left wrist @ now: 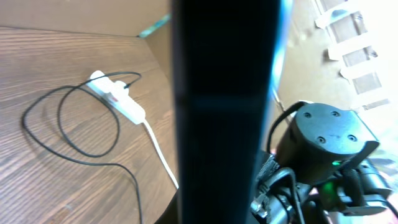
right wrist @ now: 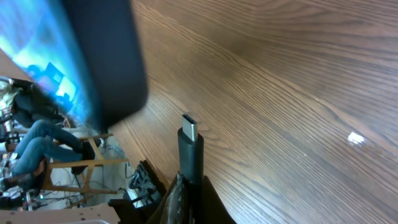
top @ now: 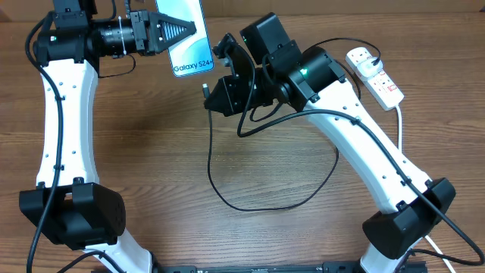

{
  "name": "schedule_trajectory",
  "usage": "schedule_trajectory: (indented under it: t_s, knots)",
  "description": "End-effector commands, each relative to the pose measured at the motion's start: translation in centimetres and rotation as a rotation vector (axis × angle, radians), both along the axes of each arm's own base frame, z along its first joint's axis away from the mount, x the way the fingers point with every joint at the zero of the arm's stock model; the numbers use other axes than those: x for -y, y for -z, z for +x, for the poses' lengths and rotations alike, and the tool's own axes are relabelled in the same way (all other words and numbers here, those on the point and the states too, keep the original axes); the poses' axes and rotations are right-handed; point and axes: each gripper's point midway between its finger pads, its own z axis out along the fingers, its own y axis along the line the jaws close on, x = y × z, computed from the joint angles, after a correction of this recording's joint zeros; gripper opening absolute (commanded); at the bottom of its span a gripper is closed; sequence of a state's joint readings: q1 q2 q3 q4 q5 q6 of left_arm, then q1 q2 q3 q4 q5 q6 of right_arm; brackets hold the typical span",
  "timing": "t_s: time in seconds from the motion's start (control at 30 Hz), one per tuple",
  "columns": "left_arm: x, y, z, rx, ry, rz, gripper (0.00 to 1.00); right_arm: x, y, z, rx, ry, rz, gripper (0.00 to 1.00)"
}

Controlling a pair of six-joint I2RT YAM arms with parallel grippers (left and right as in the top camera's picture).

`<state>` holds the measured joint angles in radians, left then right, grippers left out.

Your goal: Plug charger to phone and switch on socket

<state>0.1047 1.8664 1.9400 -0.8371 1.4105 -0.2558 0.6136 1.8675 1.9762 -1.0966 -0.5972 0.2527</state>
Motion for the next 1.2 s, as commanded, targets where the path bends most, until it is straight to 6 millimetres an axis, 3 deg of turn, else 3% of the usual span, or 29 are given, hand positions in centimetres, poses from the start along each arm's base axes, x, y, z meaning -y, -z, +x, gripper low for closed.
schedule_trajectory:
  t_s: [0.0, 0.47, 1.17]
  knots:
    - [0.6, -1.5, -1.1, 0.021, 0.066, -0.055, 0.04, -0.7, -2.0, -1.0, 0.044, -0.046, 0.054, 0.04]
    - [0.6, -1.5, -1.2, 0.021, 0.068, -0.056, 0.04, 0.0, -6.7, -2.0, 0.150, -0.045, 0.135, 0.04]
    - [0.8, -2.5, -2.2, 0.028, 0.132, -0.114, 0.04, -0.1, -6.8, -1.9, 0.124, -0.018, 0.143, 0.04]
